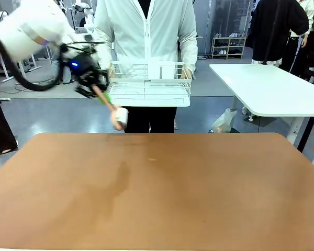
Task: Clean the table.
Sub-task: Clean the table with the Lint Roller when the human lifts the Dish drying rack.
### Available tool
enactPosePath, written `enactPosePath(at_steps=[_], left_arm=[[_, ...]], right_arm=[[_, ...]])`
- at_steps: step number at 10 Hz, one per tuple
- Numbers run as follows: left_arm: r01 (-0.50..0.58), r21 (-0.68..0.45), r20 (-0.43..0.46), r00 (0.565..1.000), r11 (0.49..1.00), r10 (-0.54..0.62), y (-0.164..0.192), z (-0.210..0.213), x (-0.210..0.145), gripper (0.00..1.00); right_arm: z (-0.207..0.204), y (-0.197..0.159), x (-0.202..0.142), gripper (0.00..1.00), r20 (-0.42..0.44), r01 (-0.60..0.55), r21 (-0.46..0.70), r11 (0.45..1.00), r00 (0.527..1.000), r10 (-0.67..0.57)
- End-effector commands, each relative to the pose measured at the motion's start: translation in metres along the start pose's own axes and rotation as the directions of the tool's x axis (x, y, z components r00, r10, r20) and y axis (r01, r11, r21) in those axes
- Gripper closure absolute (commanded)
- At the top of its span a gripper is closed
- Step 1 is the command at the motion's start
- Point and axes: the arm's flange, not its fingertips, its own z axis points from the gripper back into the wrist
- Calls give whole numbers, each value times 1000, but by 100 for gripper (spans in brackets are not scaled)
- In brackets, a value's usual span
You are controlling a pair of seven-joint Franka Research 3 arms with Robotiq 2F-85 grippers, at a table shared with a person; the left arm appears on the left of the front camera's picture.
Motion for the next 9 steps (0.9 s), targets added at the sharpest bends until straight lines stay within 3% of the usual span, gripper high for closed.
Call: enactPosePath(at_steps=[1, 2, 4, 7, 9], left_arm=[[-55, 193, 48, 998, 980, 46, 54, 66, -24, 79], [-24, 268, 68, 998, 963, 6, 81, 93, -31, 79], [-115, 324, 134, 988, 939, 75, 129, 120, -30, 79], [-117, 282, 148, 986, 952, 78, 140, 126, -41, 79], [-132, 316, 142, 986, 940, 91, 149, 140, -32, 79]], right_arm=[[0, 3, -1, 0, -1, 0, 13, 1000, 1000, 0], [0, 3, -1, 0, -1, 0, 13, 1000, 1000, 0], [0, 3, -1, 0, -1, 0, 13, 1000, 1000, 0], [0, 3, -1, 0, -1, 0, 13, 1000, 1000, 0], [0, 3, -1, 0, -1, 0, 13, 1000, 1000, 0]])
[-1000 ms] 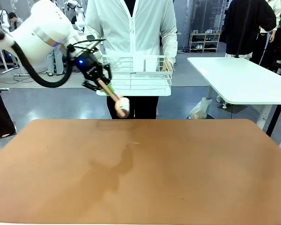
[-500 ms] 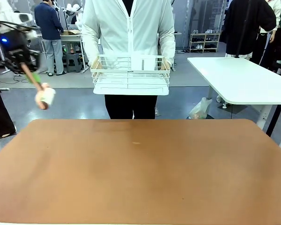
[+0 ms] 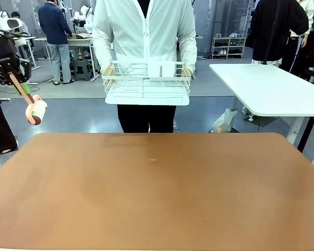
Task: Clean the table.
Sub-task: Clean the table with the Lint Roller when the human lifts the Dish drying rack, then place the Lint Roller down when the Dish drying rack is positioned in the middle of the table.
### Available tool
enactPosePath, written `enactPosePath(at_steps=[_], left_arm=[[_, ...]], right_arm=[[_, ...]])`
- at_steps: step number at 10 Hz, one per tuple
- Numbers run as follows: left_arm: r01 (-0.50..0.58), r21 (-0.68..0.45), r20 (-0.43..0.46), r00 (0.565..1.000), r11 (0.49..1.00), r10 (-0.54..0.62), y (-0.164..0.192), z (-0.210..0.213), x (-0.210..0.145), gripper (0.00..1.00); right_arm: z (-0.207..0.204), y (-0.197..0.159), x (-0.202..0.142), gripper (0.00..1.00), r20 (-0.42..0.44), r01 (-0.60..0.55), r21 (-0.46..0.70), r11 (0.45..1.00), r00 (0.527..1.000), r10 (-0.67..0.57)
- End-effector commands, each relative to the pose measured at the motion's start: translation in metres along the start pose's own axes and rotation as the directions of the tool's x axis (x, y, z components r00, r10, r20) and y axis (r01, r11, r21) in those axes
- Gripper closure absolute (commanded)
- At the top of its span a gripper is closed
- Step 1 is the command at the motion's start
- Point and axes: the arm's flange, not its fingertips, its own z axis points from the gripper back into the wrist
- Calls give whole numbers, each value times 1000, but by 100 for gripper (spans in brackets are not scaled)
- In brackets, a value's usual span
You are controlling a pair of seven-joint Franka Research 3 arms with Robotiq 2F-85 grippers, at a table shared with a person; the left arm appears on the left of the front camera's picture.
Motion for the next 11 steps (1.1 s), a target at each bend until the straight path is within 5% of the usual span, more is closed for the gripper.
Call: enactPosePath(at_steps=[1, 11], left_arm=[[-3, 6, 9, 1000, 1000, 3, 3, 5, 1, 79], [-3, 6, 9, 1000, 1000, 3, 3, 5, 1, 79]], right_arm=[[0, 2, -1, 0, 0, 0, 13, 1000, 1000, 0], [0, 2, -1, 0, 0, 0, 13, 1000, 1000, 0]])
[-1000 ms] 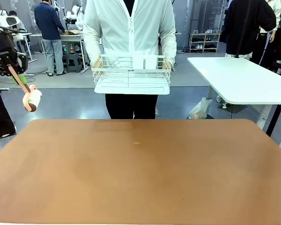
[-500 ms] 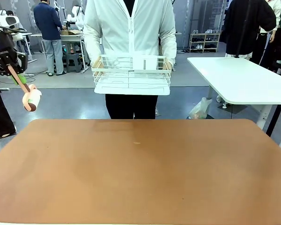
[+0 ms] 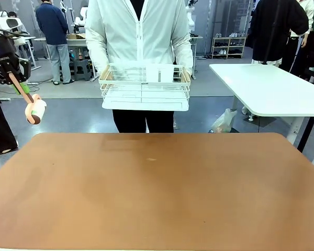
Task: Clean the table.
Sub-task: Place the Lint Roller down when the Dish drying rack is positioned in the middle of the table.
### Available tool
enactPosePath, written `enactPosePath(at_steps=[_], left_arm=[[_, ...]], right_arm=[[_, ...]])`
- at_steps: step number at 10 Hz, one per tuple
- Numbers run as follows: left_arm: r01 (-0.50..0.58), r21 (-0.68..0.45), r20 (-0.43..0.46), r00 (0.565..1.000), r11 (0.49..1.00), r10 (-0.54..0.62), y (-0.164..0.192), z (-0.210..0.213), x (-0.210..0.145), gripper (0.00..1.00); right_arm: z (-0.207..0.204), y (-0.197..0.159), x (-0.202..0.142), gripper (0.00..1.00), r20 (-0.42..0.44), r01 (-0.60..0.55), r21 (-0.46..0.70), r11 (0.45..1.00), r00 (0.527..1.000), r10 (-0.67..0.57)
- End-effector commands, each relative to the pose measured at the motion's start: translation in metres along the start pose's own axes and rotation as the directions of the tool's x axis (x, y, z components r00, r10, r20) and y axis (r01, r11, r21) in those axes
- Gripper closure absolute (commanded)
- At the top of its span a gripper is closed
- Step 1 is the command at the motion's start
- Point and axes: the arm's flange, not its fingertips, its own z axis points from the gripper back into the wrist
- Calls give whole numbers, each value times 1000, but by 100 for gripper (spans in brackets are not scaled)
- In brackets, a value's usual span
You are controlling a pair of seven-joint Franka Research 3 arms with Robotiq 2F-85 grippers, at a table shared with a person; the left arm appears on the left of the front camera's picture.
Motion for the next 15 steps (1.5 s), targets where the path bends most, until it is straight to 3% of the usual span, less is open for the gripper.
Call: enactPosePath(at_steps=[1, 15], left_arm=[[0, 6, 6, 1000, 1000, 0, 2, 4, 1, 79], [0, 6, 6, 1000, 1000, 0, 2, 4, 1, 79]], right_arm=[[0, 2, -1, 0, 0, 0, 14, 1000, 1000, 0], [0, 2, -1, 0, 0, 0, 14, 1000, 1000, 0]])
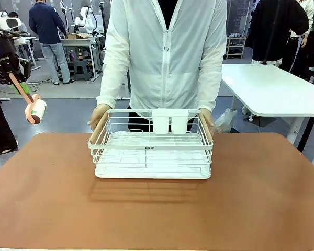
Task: Clean the table.
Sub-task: Place the Lint Roller down when the Dish drying rack is positioned in the middle of the table.
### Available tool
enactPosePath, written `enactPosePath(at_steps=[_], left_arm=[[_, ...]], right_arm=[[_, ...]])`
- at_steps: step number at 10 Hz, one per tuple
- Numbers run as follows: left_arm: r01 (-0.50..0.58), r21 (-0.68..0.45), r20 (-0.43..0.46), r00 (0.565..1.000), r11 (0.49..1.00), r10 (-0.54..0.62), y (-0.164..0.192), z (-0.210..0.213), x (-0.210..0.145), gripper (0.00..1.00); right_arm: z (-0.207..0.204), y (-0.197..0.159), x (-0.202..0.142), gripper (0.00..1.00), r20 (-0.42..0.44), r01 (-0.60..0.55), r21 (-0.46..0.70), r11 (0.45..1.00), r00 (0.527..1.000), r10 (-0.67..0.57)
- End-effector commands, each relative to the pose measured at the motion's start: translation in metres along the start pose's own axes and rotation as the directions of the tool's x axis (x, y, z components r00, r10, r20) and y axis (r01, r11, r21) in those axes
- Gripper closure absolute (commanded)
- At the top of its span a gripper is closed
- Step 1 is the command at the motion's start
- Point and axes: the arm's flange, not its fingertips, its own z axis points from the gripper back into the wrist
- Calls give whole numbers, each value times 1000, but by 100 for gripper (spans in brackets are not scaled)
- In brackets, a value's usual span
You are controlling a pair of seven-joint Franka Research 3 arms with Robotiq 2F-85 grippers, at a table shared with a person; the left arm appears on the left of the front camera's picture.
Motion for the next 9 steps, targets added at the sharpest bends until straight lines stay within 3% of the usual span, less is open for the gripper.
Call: enactPosePath(at_steps=[1, 9], left_arm=[[0, 6, 6, 1000, 1000, 0, 2, 4, 1, 79], [0, 6, 6, 1000, 1000, 0, 2, 4, 1, 79]], right_arm=[[0, 2, -1, 0, 0, 0, 13, 1000, 1000, 0], [0, 2, -1, 0, 0, 0, 13, 1000, 1000, 0]])
